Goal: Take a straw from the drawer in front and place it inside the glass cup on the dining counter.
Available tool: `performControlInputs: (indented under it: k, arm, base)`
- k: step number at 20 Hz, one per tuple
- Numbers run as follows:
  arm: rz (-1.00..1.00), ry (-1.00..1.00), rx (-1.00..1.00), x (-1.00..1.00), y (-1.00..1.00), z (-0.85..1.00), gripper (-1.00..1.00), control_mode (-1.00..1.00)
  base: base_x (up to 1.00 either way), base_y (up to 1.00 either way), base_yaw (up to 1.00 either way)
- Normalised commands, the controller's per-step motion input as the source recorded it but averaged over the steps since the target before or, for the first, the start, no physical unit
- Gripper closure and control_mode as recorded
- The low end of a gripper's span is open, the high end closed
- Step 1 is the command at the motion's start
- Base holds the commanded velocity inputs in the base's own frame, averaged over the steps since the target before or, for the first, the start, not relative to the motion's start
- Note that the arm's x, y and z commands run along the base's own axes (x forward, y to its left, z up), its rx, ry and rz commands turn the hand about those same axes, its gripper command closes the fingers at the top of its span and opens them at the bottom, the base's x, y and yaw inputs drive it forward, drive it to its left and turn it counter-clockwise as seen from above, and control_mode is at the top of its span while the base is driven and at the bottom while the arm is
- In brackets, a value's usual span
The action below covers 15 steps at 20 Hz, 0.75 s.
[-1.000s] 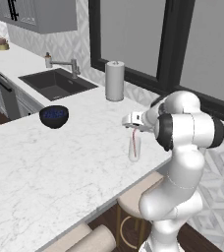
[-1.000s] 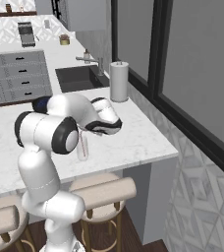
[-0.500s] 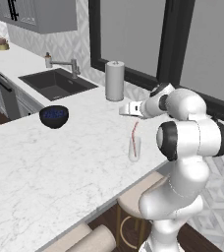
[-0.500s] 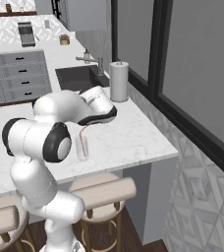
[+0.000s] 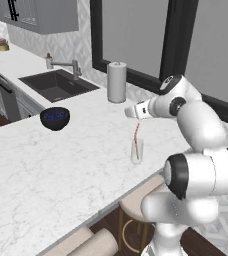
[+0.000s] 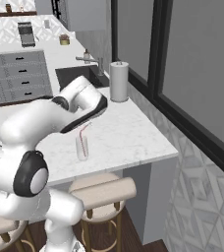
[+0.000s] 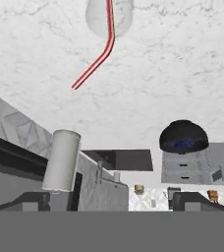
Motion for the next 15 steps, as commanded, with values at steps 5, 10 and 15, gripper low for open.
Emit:
performControlInputs:
  k: [5, 10, 15]
  arm:
    - [0.15, -0.31, -0.38, -0.98, 0.02, 1.00, -1.00, -1.00]
    - [0.03, -0.54, -0.08, -1.00, -0.10, 0.60, -1.00, -1.00]
    - [0.00, -0.49, 0.00, -1.00, -0.35, 0.10, -1.00, -1.00]
  base:
    - [0.00, 0.00, 0.00]
    - [0.00, 0.00, 0.00]
    - [0.00, 0.00, 0.00]
